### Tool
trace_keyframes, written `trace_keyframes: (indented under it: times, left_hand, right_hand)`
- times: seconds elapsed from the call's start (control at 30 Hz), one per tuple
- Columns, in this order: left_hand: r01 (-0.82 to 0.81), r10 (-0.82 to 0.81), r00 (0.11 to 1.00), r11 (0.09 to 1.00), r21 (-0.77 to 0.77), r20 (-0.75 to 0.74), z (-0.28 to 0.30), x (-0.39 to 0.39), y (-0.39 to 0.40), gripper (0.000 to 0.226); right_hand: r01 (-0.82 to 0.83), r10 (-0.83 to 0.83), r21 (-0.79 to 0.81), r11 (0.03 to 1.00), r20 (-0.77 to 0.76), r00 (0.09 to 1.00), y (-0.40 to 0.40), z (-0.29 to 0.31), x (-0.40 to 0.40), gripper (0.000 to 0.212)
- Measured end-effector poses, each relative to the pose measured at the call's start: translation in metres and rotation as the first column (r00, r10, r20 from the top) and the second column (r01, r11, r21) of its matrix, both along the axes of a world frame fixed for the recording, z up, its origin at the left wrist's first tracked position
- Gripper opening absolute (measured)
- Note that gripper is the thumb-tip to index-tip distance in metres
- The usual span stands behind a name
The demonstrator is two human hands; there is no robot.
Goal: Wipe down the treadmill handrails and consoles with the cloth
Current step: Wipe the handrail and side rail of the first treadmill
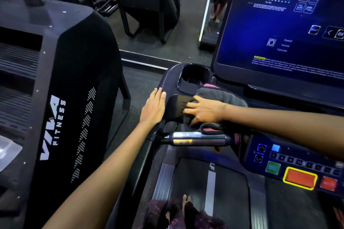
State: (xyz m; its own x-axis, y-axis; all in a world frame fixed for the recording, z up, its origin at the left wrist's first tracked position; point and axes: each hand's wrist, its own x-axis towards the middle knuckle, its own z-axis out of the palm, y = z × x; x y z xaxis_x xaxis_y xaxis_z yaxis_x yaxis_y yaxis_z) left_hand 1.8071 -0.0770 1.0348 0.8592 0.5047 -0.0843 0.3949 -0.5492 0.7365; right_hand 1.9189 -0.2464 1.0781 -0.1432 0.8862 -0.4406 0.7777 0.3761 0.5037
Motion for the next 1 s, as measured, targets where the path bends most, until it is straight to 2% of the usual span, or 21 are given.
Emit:
trace_keyframes:
  times: [0.13,0.23,0.3,0.37,0.43,0.5,0.6,0.7,0.77,0.87,1.0]
  left_hand:
    - [0.005,-0.004,1.0,1.0,-0.017,0.01,0.0,-0.001,0.001,0.052]
    - [0.0,0.0,1.0,1.0,-0.022,0.014,0.002,0.0,0.001,0.051]
    - [-0.017,0.017,1.0,0.999,-0.032,0.014,0.004,0.0,0.0,0.05]
    - [-0.02,0.02,1.0,0.999,-0.039,0.012,0.006,-0.001,-0.001,0.05]
    - [-0.011,0.011,1.0,0.999,-0.049,0.011,0.007,-0.002,-0.001,0.05]
    - [-0.001,0.002,1.0,0.998,-0.059,0.013,0.007,-0.003,-0.001,0.051]
    - [-0.001,0.002,1.0,0.998,-0.058,0.02,0.007,-0.005,-0.002,0.051]
    - [-0.004,0.004,1.0,0.999,-0.046,0.015,0.009,-0.006,-0.003,0.051]
    - [0.001,-0.001,1.0,1.0,-0.029,0.013,0.008,-0.006,-0.003,0.051]
    - [0.003,-0.003,1.0,1.0,-0.019,0.02,0.006,-0.004,-0.002,0.051]
    - [-0.011,0.012,0.999,1.0,-0.018,0.038,0.004,-0.003,-0.002,0.051]
  right_hand:
    - [0.055,-0.057,-0.021,0.998,-0.06,0.997,-0.014,0.012,0.007,0.022]
    - [0.148,-0.143,0.099,0.984,-0.055,0.988,0.001,0.009,-0.002,0.031]
    - [0.263,-0.256,0.19,0.946,-0.059,0.965,0.016,0.006,-0.01,0.035]
    - [0.348,-0.335,0.216,0.912,-0.098,0.937,0.025,0.003,-0.015,0.038]
    - [0.366,-0.348,0.235,0.901,-0.117,0.93,0.021,0.006,-0.018,0.042]
    - [0.374,-0.355,0.179,0.91,-0.129,0.926,0.007,0.008,-0.014,0.042]
    - [0.366,-0.366,-0.02,0.93,-0.099,0.925,-0.016,0.021,-0.003,0.038]
    - [0.328,-0.33,-0.123,0.937,0.011,0.944,-0.021,0.027,0.003,0.033]
    - [0.309,-0.304,-0.124,0.943,0.053,0.951,-0.014,0.026,0.0,0.03]
    - [0.21,-0.209,-0.015,0.978,0.065,0.976,-0.013,0.024,-0.006,0.027]
    - [0.312,-0.308,-0.07,0.947,0.062,0.949,-0.035,0.027,0.002,0.031]
